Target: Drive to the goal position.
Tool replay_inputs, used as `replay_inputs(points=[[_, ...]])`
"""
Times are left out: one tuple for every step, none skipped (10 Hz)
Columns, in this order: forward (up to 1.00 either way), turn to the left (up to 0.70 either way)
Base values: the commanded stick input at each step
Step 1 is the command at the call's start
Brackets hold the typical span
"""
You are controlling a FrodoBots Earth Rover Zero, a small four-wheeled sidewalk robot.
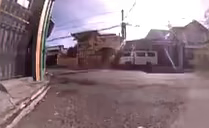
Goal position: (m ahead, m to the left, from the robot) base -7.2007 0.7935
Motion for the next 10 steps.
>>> replay_inputs(points=[[1.00, 0.00], [1.00, 0.00], [1.00, 0.00], [1.00, 0.00], [1.00, 0.00], [1.00, 0.00], [1.00, 0.00], [1.00, -0.03], [1.00, -0.27], [1.00, -0.27]])
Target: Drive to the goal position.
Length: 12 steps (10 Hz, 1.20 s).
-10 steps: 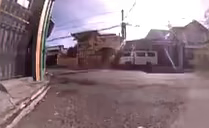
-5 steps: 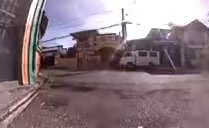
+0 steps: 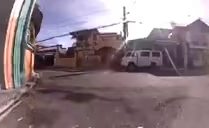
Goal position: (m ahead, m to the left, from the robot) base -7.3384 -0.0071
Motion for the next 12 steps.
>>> replay_inputs(points=[[1.00, -0.27], [1.00, -0.27], [1.00, -0.27], [1.00, -0.20], [1.00, 0.00], [1.00, 0.00], [1.00, 0.00], [1.00, 0.00], [1.00, 0.00], [1.00, 0.11], [1.00, 0.27], [1.00, 0.27]])
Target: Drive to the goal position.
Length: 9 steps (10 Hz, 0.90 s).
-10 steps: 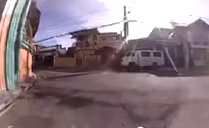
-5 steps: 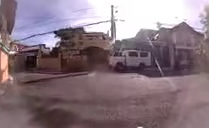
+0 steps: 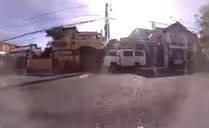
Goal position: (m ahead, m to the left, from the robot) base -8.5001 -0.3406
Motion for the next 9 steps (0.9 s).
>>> replay_inputs(points=[[1.00, 0.27], [1.00, 0.27], [1.00, 0.27], [1.00, 0.27], [1.00, 0.21], [1.00, 0.02], [1.00, 0.00], [1.00, 0.00], [1.00, 0.00]])
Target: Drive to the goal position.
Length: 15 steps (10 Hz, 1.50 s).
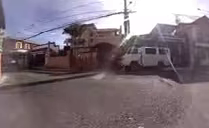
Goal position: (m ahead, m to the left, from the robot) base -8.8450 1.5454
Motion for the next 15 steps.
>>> replay_inputs(points=[[1.00, 0.00], [1.00, 0.00], [1.00, 0.00], [1.00, -0.27], [0.75, -0.31], [0.00, -0.45], [0.00, -0.45], [0.00, -0.45], [0.00, -0.45], [0.00, -0.45], [0.00, -0.45], [0.00, -0.45], [0.00, -0.45], [0.00, -0.45], [0.00, -0.45]])
